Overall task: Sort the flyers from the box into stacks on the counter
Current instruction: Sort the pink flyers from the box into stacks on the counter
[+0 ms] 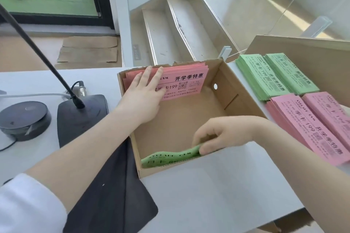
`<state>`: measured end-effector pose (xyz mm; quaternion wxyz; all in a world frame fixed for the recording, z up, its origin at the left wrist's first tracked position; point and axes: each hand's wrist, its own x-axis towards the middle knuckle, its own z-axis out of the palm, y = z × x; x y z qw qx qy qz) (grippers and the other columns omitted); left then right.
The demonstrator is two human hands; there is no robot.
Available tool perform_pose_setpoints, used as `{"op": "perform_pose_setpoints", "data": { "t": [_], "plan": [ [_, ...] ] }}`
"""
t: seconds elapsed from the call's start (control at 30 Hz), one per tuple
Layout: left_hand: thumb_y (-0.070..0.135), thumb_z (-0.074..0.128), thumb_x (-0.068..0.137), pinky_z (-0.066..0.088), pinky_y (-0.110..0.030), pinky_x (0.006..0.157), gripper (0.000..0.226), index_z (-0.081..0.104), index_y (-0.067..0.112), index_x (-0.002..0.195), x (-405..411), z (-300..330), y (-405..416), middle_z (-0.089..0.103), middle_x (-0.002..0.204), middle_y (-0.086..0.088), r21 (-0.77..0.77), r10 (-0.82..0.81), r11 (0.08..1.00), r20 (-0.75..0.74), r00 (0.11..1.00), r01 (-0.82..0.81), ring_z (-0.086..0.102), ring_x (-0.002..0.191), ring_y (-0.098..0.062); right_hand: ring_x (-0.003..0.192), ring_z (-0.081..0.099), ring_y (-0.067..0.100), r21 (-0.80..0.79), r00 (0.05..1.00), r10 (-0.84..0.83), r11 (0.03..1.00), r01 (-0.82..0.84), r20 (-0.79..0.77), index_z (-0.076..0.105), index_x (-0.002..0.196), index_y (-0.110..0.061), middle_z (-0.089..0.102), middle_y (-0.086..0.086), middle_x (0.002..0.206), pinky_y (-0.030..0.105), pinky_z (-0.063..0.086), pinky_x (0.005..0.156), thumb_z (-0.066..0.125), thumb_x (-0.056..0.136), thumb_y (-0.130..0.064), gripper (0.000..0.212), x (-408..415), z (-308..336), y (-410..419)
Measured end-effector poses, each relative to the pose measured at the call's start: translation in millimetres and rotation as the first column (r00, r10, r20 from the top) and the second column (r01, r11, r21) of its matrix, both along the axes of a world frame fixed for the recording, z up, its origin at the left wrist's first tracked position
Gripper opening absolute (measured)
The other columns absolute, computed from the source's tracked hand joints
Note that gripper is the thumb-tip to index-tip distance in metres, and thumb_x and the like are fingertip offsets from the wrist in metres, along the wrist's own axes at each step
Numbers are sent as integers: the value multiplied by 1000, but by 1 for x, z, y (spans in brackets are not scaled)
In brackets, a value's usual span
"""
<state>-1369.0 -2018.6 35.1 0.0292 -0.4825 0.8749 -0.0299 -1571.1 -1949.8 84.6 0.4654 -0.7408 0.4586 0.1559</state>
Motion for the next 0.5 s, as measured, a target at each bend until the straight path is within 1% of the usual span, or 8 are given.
{"op": "perform_pose_setpoints", "data": {
  "t": [0.03,0.07,0.13,0.17,0.23,0.33,0.43,0.5],
  "plan": [
    [27,38,97,0,-39,115,42,40,23,138,0,3,1,0,157,-8,-13,-27,1000,-191,981,25,-3,144,-30,54,47,1,-103,998,-51,993,53,23,62,81,-21,54,-17,60,12,37,54,57,90,-21,10,-1,0,-2],
    [26,38,98,6,-33,115,37,49,22,132,0,11,2,18,155,-4,27,-1,1000,-436,900,14,11,143,-23,52,43,1,-212,993,-105,971,113,50,60,77,-20,51,-15,56,12,34,52,58,90,-20,14,-2,0,-4],
    [34,34,99,30,-24,103,34,59,26,120,0,30,8,52,133,11,345,237,936,-754,612,63,43,124,-5,55,44,3,-380,972,-211,895,235,104,63,78,-19,57,-9,63,15,35,55,59,89,-21,11,-6,-2,-10],
    [41,31,98,42,-25,89,36,61,29,113,0,37,10,62,119,14,500,379,853,-791,480,149,56,108,0,57,46,3,-446,958,-255,848,286,130,64,81,-19,61,-6,69,16,36,57,60,89,-21,9,-9,-2,-13],
    [57,31,92,45,-21,65,42,62,32,105,0,44,15,71,95,14,602,489,770,-771,408,214,65,84,2,60,50,4,-529,916,-335,748,400,219,65,80,-23,64,-8,73,15,37,58,60,89,-20,10,-17,-3,-17],
    [50,59,81,48,-17,70,27,60,36,104,-8,41,17,69,93,19,505,392,845,-808,440,174,64,83,7,58,51,7,-564,812,-409,584,584,417,64,80,-24,64,-9,70,20,41,60,59,89,-19,12,-30,0,-21],
    [19,65,83,51,-23,80,19,63,31,98,-26,39,17,71,95,17,511,448,842,-841,304,174,66,87,2,60,52,6,-537,709,-457,463,705,537,65,81,-16,66,1,73,16,42,59,59,89,-16,10,-47,4,-24],
    [9,62,86,52,-24,77,22,66,29,92,-44,42,18,73,92,14,532,489,821,-843,226,207,68,86,-4,62,55,8,-491,635,-484,401,773,602,65,81,-12,67,7,74,18,44,59,61,88,-17,10,-60,7,-25]
  ]
}}
